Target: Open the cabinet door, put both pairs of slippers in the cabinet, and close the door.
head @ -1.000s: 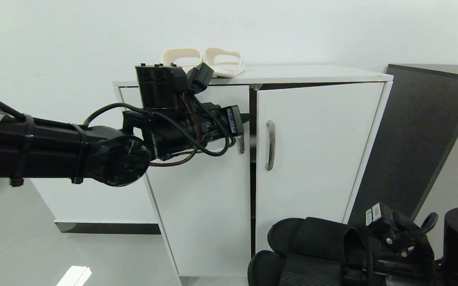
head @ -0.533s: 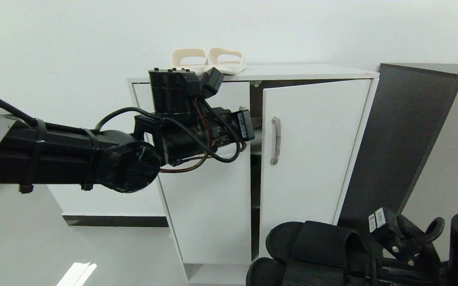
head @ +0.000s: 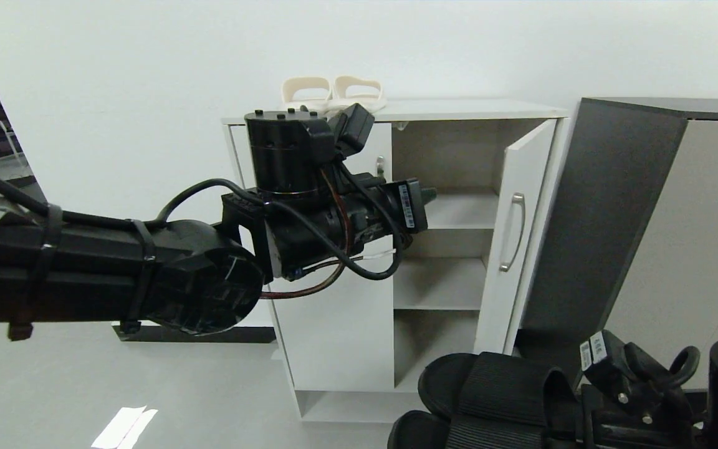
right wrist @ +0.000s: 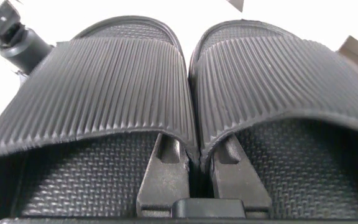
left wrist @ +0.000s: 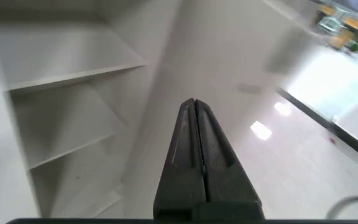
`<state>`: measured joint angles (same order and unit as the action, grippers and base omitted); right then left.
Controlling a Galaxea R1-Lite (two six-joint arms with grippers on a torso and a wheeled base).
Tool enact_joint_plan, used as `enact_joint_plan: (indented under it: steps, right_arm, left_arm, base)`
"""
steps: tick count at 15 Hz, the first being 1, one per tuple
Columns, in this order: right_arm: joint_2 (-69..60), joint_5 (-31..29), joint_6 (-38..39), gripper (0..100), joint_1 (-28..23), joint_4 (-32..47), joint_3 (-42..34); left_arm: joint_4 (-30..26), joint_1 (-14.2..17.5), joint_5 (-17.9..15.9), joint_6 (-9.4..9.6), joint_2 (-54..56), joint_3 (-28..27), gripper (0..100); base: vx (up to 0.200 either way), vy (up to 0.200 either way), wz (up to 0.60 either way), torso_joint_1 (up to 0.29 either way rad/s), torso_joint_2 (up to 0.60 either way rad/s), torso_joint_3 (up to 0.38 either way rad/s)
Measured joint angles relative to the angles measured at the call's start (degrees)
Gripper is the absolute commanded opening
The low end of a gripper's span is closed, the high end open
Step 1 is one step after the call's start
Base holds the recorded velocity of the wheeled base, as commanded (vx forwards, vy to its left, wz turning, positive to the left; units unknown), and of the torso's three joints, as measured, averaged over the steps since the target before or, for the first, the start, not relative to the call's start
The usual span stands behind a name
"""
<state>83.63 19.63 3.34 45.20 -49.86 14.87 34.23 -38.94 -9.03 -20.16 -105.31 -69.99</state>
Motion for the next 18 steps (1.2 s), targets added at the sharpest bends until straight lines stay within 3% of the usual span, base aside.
enact_joint_plan:
  steps: [5,8,11,13,15,18]
  right_arm:
    - [0.1,0.0,0.7,0,0.4,-0.1,0.6]
    - [2.3,-2.7,5.9,0,1.5,-0.1,4.2]
    - [7.6,-18.2,10.6,0,3.3,0.0,11.6]
    - [13.4,-27.0,11.9,0,4.3,0.7,19.2]
    - [18.8,-33.4,12.4,0,4.4,3.4,27.2]
    - [25.0,-43.9,12.8,0,1.1,10.9,38.0]
  left_arm:
    - [2.4,1.5,1.6,-0.04,1.4,3.4,0]
    - [2.4,3.3,1.8,0.82,7.2,10.1,0]
    - [1.1,7.4,3.4,5.22,17.6,19.7,0]
    - [-2.7,9.4,4.9,6.89,27.1,26.2,0]
    - [-9.9,10.5,9.1,7.69,37.4,31.6,0]
    - [-19.2,11.9,24.6,8.23,52.8,40.0,0]
  base:
    - [0.0,0.0,0.0,0.0,0.0,0.0]
    - [0.0,0.0,0.0,0.0,0.0,0.0]
    - [0.0,0.0,0.0,0.0,0.0,0.0]
    - [0.0,0.0,0.0,0.0,0.0,0.0]
    - [0.0,0.0,0.0,0.0,0.0,0.0]
    - [0.0,0.0,0.0,0.0,0.0,0.0]
